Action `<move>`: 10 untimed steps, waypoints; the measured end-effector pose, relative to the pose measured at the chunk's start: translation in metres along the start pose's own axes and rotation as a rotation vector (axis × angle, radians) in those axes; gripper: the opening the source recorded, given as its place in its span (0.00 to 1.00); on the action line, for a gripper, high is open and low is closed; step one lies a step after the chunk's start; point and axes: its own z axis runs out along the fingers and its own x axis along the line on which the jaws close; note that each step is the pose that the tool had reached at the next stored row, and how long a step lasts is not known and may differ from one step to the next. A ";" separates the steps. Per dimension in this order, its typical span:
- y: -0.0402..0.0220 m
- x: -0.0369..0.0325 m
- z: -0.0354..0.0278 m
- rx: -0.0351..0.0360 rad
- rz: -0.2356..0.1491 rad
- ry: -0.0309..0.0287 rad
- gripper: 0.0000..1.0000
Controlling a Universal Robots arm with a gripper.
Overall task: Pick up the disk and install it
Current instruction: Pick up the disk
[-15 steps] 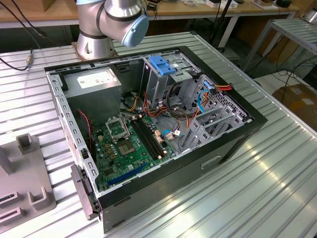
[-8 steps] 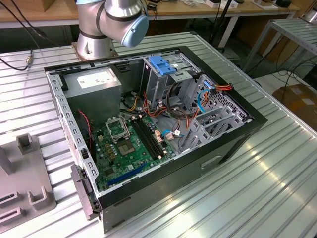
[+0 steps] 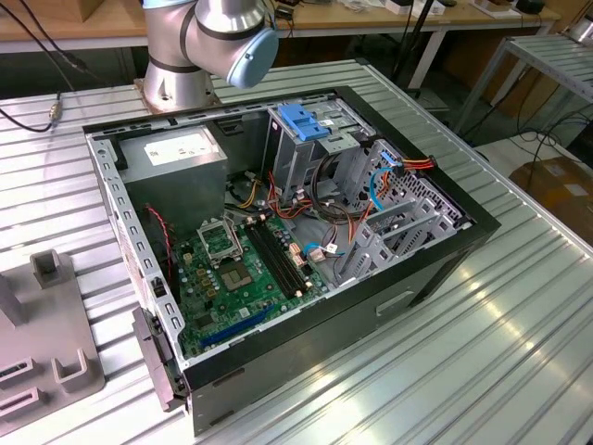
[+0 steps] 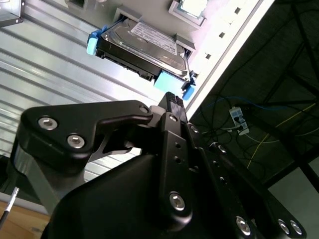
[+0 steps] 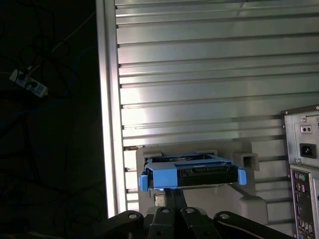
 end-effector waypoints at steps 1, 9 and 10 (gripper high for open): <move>0.0000 0.0001 0.0000 0.0000 0.000 0.0000 0.10; 0.0000 0.0003 0.0000 -0.0003 -0.015 0.0007 0.10; 0.0000 0.0003 0.0000 -0.0005 -0.030 0.0012 0.10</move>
